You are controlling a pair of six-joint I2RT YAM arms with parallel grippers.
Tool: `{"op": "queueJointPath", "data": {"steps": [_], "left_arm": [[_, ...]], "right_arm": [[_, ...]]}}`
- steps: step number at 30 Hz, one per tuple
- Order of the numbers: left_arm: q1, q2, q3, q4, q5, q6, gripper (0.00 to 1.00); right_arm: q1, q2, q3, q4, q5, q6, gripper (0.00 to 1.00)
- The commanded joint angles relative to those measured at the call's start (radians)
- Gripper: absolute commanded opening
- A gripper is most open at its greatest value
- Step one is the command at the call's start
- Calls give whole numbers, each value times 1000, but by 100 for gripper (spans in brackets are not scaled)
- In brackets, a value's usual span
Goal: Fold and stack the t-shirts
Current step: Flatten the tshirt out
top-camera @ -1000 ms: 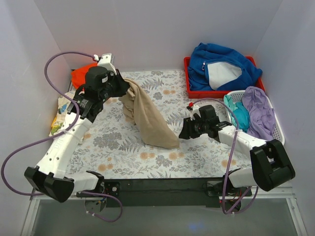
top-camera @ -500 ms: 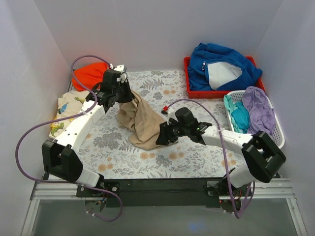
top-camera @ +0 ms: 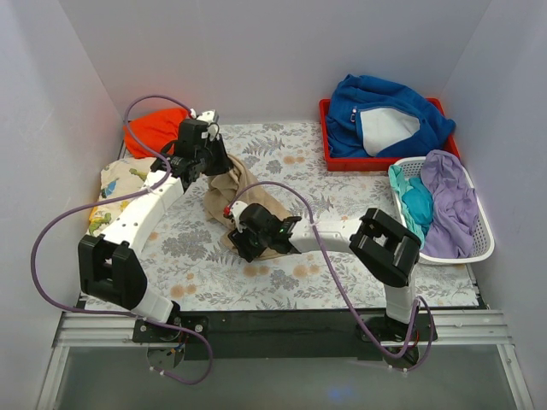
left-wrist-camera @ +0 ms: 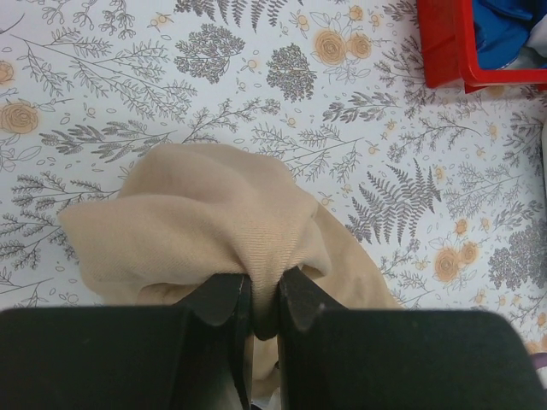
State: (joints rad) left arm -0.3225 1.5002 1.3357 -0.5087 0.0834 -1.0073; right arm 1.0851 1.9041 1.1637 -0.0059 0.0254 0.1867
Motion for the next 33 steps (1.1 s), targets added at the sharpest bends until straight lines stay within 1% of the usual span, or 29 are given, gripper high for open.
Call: {"op": "queueJointPath", "data": {"steps": [1, 4, 5, 6, 7, 8, 9, 11, 14, 15, 17, 18, 19, 20, 21, 23, 24, 26, 27, 28, 30, 33], "left_arm": [[16, -9, 11, 30, 24, 21, 0], [25, 0, 17, 25, 36, 22, 0], [28, 5, 17, 22, 41, 24, 0], [30, 9, 19, 18, 42, 24, 0], [31, 12, 19, 15, 47, 24, 0], [33, 18, 17, 13, 52, 24, 0], [33, 20, 14, 10, 53, 22, 0], [34, 14, 4, 12, 56, 22, 0], [43, 8, 9, -1, 56, 35, 0], [45, -1, 20, -26, 58, 45, 0], [48, -17, 52, -66, 50, 55, 0], [49, -47, 78, -101, 46, 64, 0], [48, -64, 92, -123, 41, 68, 0], [48, -83, 108, -142, 39, 76, 0], [48, -106, 144, -187, 41, 84, 0], [48, -168, 184, -243, 55, 102, 0], [48, -190, 204, -301, 59, 110, 0], [48, -256, 266, -353, 70, 130, 0], [48, -274, 287, -408, 75, 133, 0], [48, -294, 334, -433, 75, 134, 0], [49, -351, 379, -500, 99, 124, 0], [48, -445, 422, -530, 143, 101, 0]], "right_arm": [[12, 21, 83, -46, 83, -50, 58], [29, 64, 108, -104, 134, -33, 58], [35, 78, 125, -127, 154, -30, 56], [36, 108, 135, -169, 169, -21, 51], [36, 121, 140, -190, 192, -15, 41], [36, 127, 134, -207, 208, -3, 5], [38, 121, 122, -219, 223, 6, 1], [39, 92, 70, -218, 260, 26, 1], [41, -60, -8, -207, 321, 34, 1], [42, -174, -40, -219, 336, 36, 1], [41, -308, -59, -265, 357, 5, 1], [42, -442, -58, -287, 352, -12, 1], [41, -503, -36, -320, 326, -29, 1], [41, -560, -9, -397, 314, -53, 1], [42, -650, 22, -449, 312, -55, 1], [41, -733, 97, -555, 343, -40, 1], [42, -808, 115, -583, 349, -29, 1], [42, -884, 148, -617, 383, -17, 1], [41, -952, 155, -632, 393, 6, 1], [41, -988, 159, -632, 396, 13, 1], [41, -1077, 169, -635, 412, 34, 1], [42, -1175, 182, -629, 395, 37, 1]]}}
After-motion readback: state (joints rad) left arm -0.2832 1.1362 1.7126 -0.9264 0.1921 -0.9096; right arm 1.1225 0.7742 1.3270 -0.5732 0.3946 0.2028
